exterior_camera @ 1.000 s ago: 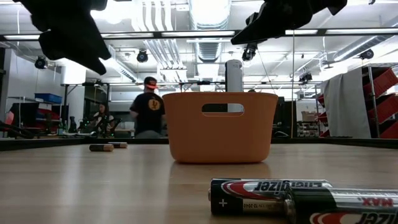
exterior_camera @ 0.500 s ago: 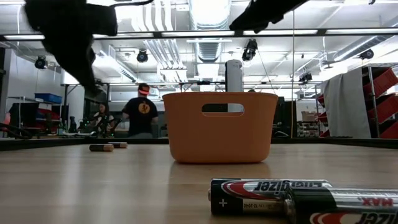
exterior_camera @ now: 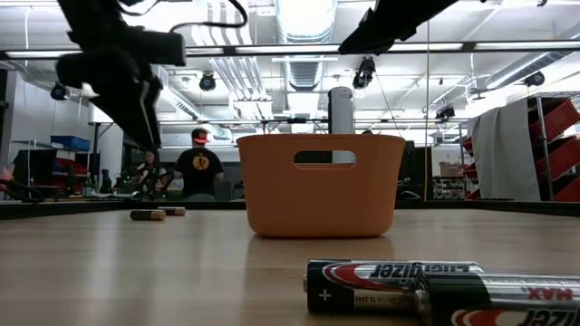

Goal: Sort batteries
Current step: Put the black battery into the orange bin

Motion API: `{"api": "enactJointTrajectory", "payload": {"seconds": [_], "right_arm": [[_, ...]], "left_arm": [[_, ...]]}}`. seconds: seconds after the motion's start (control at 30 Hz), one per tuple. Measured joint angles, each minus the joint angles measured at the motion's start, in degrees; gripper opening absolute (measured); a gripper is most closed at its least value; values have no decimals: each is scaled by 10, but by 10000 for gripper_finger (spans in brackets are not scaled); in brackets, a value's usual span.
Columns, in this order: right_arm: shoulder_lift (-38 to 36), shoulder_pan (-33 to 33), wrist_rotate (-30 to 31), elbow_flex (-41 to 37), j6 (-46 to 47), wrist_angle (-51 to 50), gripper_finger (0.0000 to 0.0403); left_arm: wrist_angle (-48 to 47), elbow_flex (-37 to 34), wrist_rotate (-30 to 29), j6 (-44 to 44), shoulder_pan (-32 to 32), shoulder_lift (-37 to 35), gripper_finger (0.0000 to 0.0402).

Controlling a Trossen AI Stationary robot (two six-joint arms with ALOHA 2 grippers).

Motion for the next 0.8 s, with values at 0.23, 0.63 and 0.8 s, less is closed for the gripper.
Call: {"api": "enactJointTrajectory", "payload": {"seconds": [0.23, 0.63, 0.8], "right_arm": [[0, -9, 0, -4, -2, -7, 92], [0, -24, -1, -10, -16, -13, 110], [0, -24, -1, -13, -16, -14, 101]], "left_arm": [[20, -24, 41, 77, 69, 0, 196], [104, -105, 112, 160, 149, 0, 196], [130, -131, 121, 180, 157, 0, 196]]}}
